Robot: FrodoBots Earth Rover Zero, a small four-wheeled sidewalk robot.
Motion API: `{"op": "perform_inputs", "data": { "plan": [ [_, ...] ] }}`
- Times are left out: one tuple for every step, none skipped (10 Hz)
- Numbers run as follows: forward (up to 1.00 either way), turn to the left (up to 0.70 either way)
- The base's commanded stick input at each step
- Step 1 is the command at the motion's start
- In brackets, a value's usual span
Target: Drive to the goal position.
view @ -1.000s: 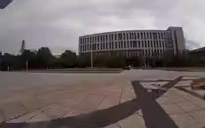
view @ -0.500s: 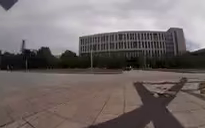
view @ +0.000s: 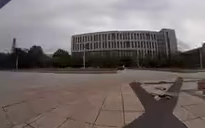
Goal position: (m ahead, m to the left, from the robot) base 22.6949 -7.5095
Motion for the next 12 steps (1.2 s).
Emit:
{"op": "perform_inputs", "data": {
  "plan": [
    [0.7,-0.16],
    [0.7,0.0],
    [0.7,0.0],
    [0.7,0.0],
    [0.7,0.0],
    [0.7,0.0],
    [0.7,0.0],
    [0.7,0.0],
    [0.7,0.0],
    [0.7,0.0],
    [0.7,0.0],
    [0.7,0.0]
  ]
}}
